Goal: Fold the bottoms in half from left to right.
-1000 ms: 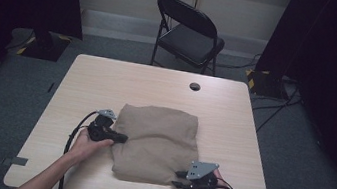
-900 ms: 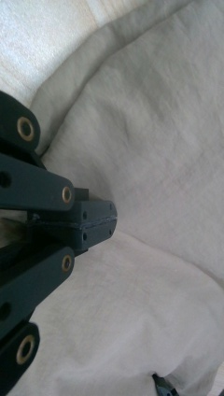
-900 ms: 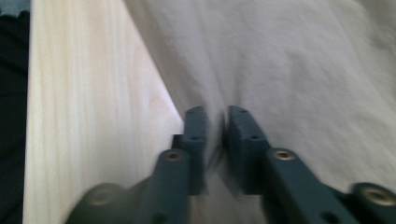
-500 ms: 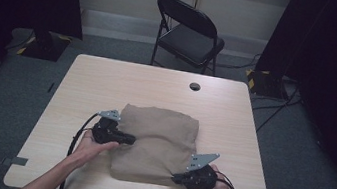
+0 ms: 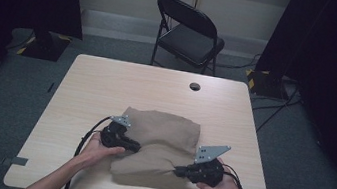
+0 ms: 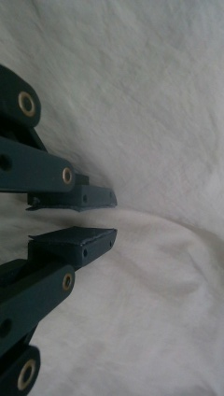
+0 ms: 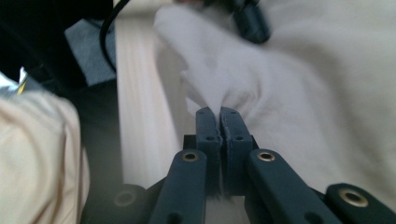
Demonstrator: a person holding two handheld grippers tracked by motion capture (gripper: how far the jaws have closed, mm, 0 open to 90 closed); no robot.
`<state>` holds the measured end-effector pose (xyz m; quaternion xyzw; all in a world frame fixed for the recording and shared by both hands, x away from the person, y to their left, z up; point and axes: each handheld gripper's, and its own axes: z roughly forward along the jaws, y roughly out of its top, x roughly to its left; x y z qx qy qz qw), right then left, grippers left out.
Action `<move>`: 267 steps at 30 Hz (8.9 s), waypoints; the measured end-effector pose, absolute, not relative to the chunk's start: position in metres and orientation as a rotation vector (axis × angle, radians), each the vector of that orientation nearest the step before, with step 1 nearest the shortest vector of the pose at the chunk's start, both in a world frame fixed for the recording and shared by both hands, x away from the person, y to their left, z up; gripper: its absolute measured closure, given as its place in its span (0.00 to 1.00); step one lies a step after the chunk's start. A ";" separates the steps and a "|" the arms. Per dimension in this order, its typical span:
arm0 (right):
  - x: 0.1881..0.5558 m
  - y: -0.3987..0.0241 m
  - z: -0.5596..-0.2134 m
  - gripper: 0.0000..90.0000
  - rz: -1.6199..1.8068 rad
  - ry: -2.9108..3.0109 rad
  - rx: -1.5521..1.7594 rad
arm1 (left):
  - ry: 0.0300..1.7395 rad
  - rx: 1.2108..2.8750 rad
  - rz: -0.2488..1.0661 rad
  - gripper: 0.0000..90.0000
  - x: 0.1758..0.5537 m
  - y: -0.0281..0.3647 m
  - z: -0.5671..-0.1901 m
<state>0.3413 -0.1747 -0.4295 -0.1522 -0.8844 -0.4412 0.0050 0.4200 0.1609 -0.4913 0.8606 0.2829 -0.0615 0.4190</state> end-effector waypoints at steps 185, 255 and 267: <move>0.365 -0.196 -0.376 0.91 -1.644 -2.769 -0.724 | 0.580 1.955 -0.163 0.96 0.385 0.202 -0.394; 0.417 -0.203 -0.416 0.94 -1.642 -2.705 -1.022 | 0.742 1.890 -0.061 0.86 0.420 0.222 -0.429; 0.444 -0.196 -0.434 0.90 -1.628 -2.686 -1.166 | 0.835 1.856 -0.031 0.85 0.458 0.223 -0.443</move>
